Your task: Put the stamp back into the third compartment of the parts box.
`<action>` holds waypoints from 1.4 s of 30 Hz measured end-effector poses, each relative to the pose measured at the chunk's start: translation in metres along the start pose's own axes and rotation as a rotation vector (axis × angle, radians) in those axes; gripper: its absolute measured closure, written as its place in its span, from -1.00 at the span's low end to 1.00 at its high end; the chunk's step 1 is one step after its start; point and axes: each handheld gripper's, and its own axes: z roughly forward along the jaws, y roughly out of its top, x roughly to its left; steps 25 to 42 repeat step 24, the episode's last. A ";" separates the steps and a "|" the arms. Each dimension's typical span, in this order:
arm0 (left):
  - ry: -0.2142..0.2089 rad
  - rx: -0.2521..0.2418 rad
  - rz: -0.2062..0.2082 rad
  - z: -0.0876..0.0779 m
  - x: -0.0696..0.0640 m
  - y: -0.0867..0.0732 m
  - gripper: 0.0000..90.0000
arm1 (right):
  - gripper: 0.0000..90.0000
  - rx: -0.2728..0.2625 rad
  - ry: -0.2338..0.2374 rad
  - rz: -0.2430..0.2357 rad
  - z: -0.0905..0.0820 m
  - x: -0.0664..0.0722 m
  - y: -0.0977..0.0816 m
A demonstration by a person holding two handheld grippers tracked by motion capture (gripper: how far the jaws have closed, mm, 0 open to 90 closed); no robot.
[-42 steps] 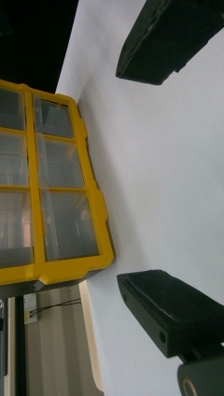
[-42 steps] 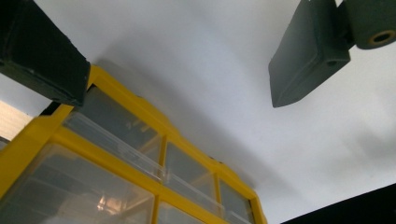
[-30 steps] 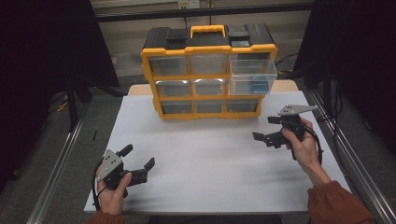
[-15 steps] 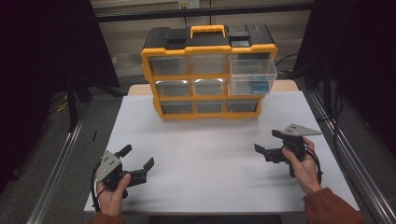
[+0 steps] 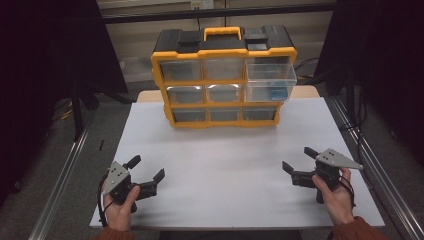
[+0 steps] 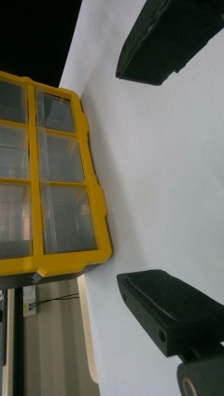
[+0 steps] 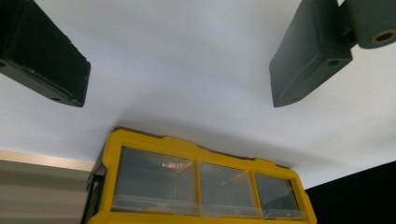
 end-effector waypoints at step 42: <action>-0.035 -0.025 -0.007 -0.004 -0.001 0.000 -0.94 | -0.91 -0.100 -0.067 -0.001 -0.038 -0.007 -0.016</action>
